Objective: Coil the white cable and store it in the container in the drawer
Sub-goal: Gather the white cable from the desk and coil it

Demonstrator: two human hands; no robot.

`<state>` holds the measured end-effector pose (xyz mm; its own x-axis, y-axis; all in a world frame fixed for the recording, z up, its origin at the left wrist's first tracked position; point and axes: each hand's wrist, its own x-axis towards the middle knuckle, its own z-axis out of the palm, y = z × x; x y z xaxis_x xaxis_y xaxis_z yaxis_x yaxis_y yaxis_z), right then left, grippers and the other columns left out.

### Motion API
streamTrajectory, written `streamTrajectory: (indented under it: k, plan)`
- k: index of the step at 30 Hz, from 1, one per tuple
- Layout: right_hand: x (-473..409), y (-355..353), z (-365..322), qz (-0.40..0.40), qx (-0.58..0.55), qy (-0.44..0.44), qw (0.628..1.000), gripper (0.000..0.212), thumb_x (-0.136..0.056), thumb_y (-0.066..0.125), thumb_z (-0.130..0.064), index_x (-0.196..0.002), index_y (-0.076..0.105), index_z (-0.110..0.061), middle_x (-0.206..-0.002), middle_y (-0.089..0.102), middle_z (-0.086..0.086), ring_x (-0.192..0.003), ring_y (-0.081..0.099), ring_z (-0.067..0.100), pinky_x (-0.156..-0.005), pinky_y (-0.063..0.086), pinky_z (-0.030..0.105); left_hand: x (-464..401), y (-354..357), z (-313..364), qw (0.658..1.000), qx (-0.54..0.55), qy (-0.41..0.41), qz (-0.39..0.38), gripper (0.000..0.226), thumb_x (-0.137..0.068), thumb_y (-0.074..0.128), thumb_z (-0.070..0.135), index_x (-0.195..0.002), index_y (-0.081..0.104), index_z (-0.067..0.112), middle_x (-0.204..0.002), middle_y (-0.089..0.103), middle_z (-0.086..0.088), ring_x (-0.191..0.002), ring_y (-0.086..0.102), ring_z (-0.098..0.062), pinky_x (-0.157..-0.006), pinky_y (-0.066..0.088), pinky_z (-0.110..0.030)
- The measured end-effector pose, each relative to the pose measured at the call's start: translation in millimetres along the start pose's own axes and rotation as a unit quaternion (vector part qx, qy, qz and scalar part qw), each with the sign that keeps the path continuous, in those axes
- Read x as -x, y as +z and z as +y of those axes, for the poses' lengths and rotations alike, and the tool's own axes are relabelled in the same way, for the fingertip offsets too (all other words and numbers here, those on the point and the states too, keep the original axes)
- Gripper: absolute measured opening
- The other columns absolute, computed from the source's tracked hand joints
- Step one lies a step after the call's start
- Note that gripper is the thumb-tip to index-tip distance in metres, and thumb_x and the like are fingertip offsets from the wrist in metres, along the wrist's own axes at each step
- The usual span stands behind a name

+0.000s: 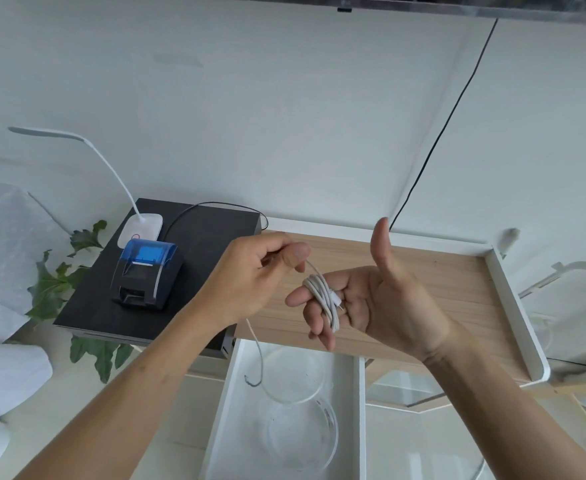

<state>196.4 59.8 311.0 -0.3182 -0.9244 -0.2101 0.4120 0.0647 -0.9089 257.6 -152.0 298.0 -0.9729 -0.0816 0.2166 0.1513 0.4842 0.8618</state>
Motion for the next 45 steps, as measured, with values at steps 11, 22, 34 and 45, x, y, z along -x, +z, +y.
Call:
streamTrajectory:
  k: [11,22,34,45]
  plan:
    - [-1.0,-8.2,-12.9,0.059,-0.191,-0.135,0.971,0.131,-0.084,0.020,-0.092,-0.146,0.046,0.021,-0.115,0.071,0.028,-0.103,0.071,0.037,-0.119,0.036,0.050,52.3,53.7,-55.4,0.991,0.044,-0.127,-0.007,0.045,-0.103,0.051,0.053,-0.074,0.065,0.022,-0.058,0.056,0.018,-0.055,0.045,-0.002,-0.059,0.036,-0.021]
    - [-12.7,-31.8,-0.2,0.225,0.081,-0.021,0.971,0.112,-0.086,0.004,-0.085,-0.138,0.057,0.000,-0.118,0.078,0.020,-0.112,0.075,0.031,-0.114,0.044,0.042,78.1,27.5,17.7,0.982,-0.155,-0.035,-0.099,0.040,-0.108,0.051,0.049,-0.083,0.070,0.024,-0.058,0.058,0.025,-0.055,0.054,0.000,-0.055,0.035,-0.012]
    - [3.4,-15.0,4.4,0.109,0.165,0.045,0.979,0.120,-0.078,0.011,-0.091,-0.128,0.069,0.002,-0.110,0.074,0.031,-0.093,0.072,0.035,-0.100,0.049,0.044,11.5,-21.8,48.4,0.991,-0.131,0.019,-0.005,0.038,-0.104,0.061,0.048,-0.075,0.073,0.027,-0.047,0.051,0.013,-0.045,0.039,-0.009,-0.049,0.032,-0.018]
    - [12.1,-9.2,-11.8,-0.023,-0.064,-0.008,0.998,0.135,-0.075,0.012,-0.093,-0.119,0.065,0.023,-0.078,0.070,0.022,-0.067,0.063,0.034,-0.072,0.058,0.036,-7.4,-4.5,5.8,0.998,0.036,-0.038,0.041,0.045,-0.097,0.063,0.052,-0.071,0.073,0.016,-0.053,0.045,0.011,-0.055,0.037,-0.011,-0.054,0.032,-0.020]
